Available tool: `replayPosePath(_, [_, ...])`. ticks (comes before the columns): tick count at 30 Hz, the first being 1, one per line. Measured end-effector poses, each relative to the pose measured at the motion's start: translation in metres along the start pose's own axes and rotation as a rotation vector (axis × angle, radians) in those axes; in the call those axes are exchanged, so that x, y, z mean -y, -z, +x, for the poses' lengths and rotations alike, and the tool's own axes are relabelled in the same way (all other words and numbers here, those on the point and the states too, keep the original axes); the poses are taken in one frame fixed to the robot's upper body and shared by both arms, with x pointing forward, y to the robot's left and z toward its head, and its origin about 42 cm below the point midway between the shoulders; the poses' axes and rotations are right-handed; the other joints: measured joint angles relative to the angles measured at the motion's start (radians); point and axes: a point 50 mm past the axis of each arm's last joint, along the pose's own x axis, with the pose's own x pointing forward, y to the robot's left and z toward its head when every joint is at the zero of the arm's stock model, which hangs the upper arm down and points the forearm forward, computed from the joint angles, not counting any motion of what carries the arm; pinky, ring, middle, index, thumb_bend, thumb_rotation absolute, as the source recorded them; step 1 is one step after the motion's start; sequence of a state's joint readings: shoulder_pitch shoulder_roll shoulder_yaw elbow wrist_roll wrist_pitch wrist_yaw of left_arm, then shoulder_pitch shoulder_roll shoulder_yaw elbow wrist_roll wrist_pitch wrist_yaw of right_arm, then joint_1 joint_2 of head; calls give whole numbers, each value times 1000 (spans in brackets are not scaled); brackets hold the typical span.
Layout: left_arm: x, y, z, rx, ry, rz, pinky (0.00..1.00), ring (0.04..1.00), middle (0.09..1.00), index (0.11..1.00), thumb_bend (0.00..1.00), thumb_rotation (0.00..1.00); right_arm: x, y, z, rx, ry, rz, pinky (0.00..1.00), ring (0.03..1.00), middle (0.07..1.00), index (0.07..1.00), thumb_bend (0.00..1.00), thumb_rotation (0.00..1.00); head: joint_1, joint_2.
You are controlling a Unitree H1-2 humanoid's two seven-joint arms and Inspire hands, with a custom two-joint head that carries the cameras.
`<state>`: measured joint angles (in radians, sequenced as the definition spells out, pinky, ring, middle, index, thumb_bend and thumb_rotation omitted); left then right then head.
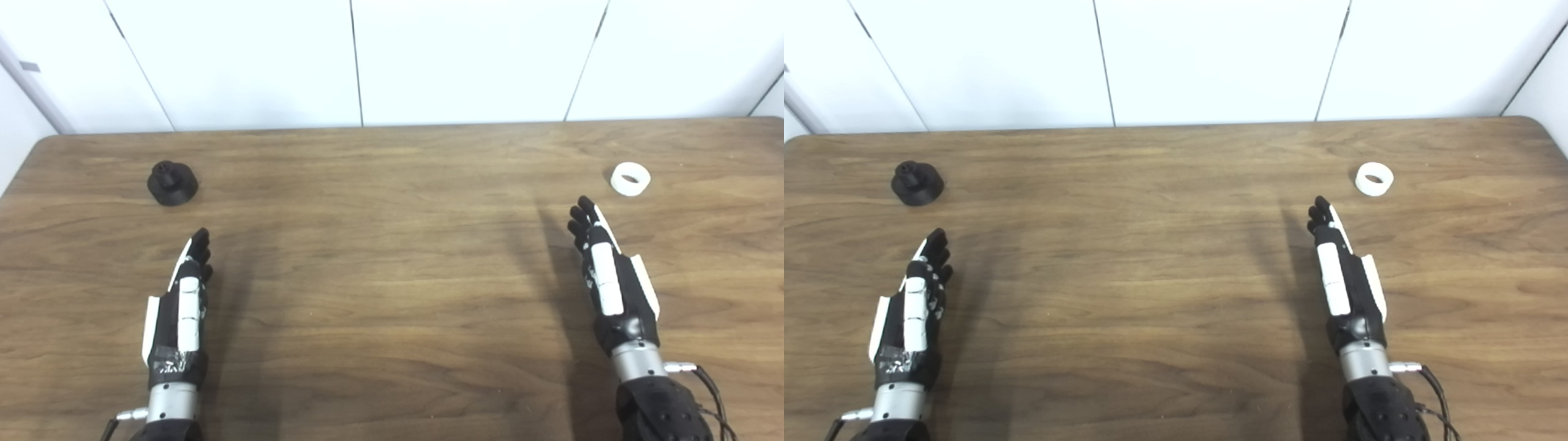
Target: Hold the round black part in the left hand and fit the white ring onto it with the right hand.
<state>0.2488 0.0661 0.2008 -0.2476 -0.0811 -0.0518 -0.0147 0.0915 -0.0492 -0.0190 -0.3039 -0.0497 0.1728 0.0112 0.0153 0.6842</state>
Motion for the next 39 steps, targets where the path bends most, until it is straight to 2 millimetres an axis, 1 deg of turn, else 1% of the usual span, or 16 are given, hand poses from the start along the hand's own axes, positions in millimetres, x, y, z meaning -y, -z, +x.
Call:
replayPosePath(10, [0, 0, 0, 0, 1, 0, 1000, 992, 973, 949, 508, 949, 0, 0, 0, 4, -2, -4, 1000, 951, 950, 953, 581, 1000, 0, 0])
replayPosePath(16, [1, 0, 0, 2, 3, 3, 1000, 992, 975, 957, 524, 951, 0, 1, 0, 3, -1, -1, 1000, 950, 946, 951, 546, 1000, 34, -14])
replayPosePath(18, [1, 0, 0, 9, 6, 6, 1000, 990, 975, 956, 525, 949, 1, 1, 0, 3, 0, 1, 1000, 957, 953, 956, 526, 1000, 64, -26])
replayPosePath(19, [2, 0, 0, 14, 7, 10, 1000, 990, 973, 954, 523, 948, 1, 1, 0, 2, -1, 0, 1000, 963, 958, 962, 507, 1000, 112, -34])
replayPosePath(20, [3, 0, 0, 20, 10, 11, 1000, 990, 972, 952, 522, 945, 2, 1, -1, 2, -2, 0, 1000, 966, 961, 965, 496, 1000, 112, -46])
replayPosePath(21, [4, 0, 0, 24, 12, 15, 1000, 988, 970, 948, 514, 942, 3, 2, -1, 1, -4, 1, 1000, 971, 963, 968, 488, 1000, 144, -63])
replayPosePath(22, [5, 1, 0, 26, 15, 22, 1000, 987, 969, 946, 510, 940, 4, 2, -1, 1, -5, 3, 1000, 973, 964, 970, 484, 1000, 161, -70])
replayPosePath(25, [8, 6, -1, 19, 19, 24, 1000, 992, 966, 938, 518, 913, 8, 6, -1, -4, -7, -2, 1000, 977, 969, 978, 490, 1000, 202, -95])
replayPosePath(26, [8, 5, -1, 21, 19, 23, 1000, 994, 963, 933, 514, 902, 9, 8, -1, -9, -10, -7, 1000, 981, 973, 982, 503, 1000, 202, -95])
replayPosePath(29, [10, 5, -1, 32, 18, 24, 1000, 982, 951, 924, 473, 872, 14, 9, -1, -6, -20, -11, 1000, 998, 987, 997, 516, 1000, 247, -121])
replayPosePath(30, [11, 5, -1, 40, 17, 25, 1000, 973, 945, 921, 469, 855, 14, 10, -1, -6, -23, -7, 1000, 1000, 989, 999, 504, 1000, 271, -139])
replayPosePath(32, [12, 5, -1, 46, 15, 27, 1000, 968, 942, 920, 464, 843, 15, 10, -1, -5, -26, 0, 1000, 1000, 986, 998, 490, 1000, 284, -147])
replayPosePath(34, [14, 6, 0, 52, 11, 28, 997, 964, 942, 921, 507, 819, 15, 11, -1, -6, -27, 3, 1000, 1000, 986, 1000, 473, 1000, 314, -172])
replayPosePath(36, [16, 6, 1, 66, 13, 34, 998, 973, 948, 926, 528, 815, 16, 11, -1, -7, -27, 6, 1000, 1000, 989, 1000, 452, 1000, 319, -175])
replayPosePath(38, [18, 7, 2, 73, 22, 44, 1000, 985, 954, 932, 545, 827, 18, 12, -1, -8, -31, 8, 1000, 1000, 996, 1000, 434, 1000, 351, -199])
replayPosePath(39, [19, 7, 2, 74, 24, 49, 1000, 985, 954, 932, 545, 828, 19, 13, 0, -6, -34, 10, 1000, 1000, 996, 1000, 434, 1000, 351, -199])
